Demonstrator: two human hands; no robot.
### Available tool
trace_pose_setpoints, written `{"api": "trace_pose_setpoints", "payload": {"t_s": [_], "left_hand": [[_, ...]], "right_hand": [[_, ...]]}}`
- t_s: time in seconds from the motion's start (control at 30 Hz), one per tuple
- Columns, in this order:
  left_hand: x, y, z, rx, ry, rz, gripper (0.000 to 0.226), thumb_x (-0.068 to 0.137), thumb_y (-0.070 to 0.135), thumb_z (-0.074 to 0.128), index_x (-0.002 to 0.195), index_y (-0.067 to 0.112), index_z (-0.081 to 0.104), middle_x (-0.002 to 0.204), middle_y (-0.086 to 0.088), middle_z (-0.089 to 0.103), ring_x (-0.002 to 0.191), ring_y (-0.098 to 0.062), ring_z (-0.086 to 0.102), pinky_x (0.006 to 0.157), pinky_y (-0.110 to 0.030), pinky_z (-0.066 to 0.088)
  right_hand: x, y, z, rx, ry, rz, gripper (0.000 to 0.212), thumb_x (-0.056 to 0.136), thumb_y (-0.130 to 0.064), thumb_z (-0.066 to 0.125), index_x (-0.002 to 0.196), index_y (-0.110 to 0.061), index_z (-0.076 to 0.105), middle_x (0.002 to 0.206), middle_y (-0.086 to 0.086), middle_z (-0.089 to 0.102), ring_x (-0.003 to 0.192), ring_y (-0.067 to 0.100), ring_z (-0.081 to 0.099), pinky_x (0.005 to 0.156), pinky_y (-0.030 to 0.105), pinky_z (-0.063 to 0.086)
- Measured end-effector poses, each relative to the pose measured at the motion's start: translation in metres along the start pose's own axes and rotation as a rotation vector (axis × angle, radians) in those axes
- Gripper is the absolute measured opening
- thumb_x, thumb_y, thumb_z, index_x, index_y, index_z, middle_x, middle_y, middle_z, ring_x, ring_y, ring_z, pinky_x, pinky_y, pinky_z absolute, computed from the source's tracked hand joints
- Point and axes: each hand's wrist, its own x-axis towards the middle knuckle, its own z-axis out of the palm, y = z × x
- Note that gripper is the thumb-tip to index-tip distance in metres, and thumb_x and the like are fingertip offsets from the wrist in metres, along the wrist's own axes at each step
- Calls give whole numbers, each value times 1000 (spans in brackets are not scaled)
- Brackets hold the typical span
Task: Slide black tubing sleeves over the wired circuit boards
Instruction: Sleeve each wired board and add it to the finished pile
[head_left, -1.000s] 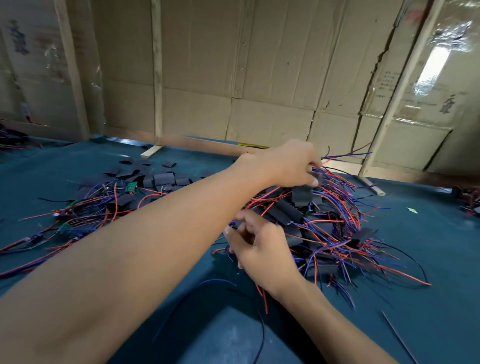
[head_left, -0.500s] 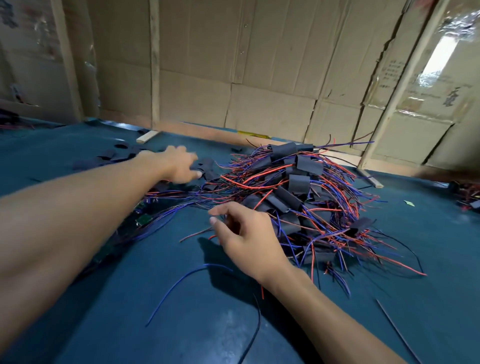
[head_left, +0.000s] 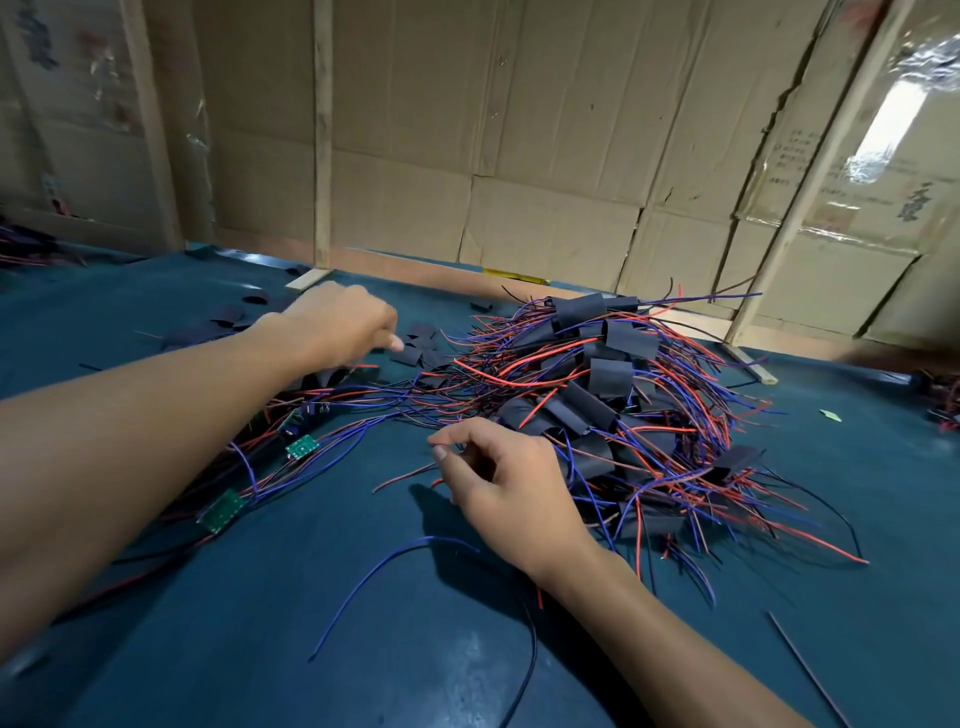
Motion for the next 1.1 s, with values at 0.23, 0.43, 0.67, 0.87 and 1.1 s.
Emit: {"api": "trace_pose_setpoints", "payload": {"t_s": [0.23, 0.43, 0.67, 0.87, 1.1], "left_hand": [[-17, 44, -23, -872, 665, -27, 37, 90, 48, 68, 114, 20, 67, 89, 1, 76, 85, -11, 70, 84, -32, 54], [-34, 65, -5, -744, 556, -92, 43, 80, 44, 78, 112, 15, 69, 88, 8, 56, 86, -12, 55, 81, -28, 40], [-54, 62, 1, -1091, 431, -242, 36, 91, 12, 71, 127, 19, 68, 107, 1, 69, 70, -5, 71, 77, -4, 46], [-77, 79, -21, -1452, 128, 100, 20, 84, 13, 77, 103, 16, 72, 87, -7, 77, 51, -16, 57, 57, -23, 54], [-82, 92, -25, -1767, -42, 88, 13, 77, 20, 76, 81, 8, 72, 70, -17, 58, 55, -19, 52, 48, -23, 46]], "right_hand": [[2, 0, 1, 69, 78, 14, 11, 94, -30, 63, 101, -27, 70, 63, 6, 61, 57, 23, 54, 62, 35, 50], [2, 1, -1, 87, 89, 39, 10, 95, -28, 63, 102, -27, 69, 64, 5, 60, 58, 20, 53, 64, 33, 48], [2, 0, -1, 152, 81, 98, 11, 96, -27, 64, 105, -32, 67, 70, 6, 65, 50, 14, 52, 62, 27, 45], [5, -13, -9, 526, 144, 201, 24, 99, -32, 64, 123, -31, 61, 83, 5, 70, 51, 21, 64, 36, 23, 41], [8, -21, -23, 843, 96, 113, 26, 97, -3, 63, 121, -10, 69, 80, 7, 73, 72, 24, 72, 55, 28, 58]]}}
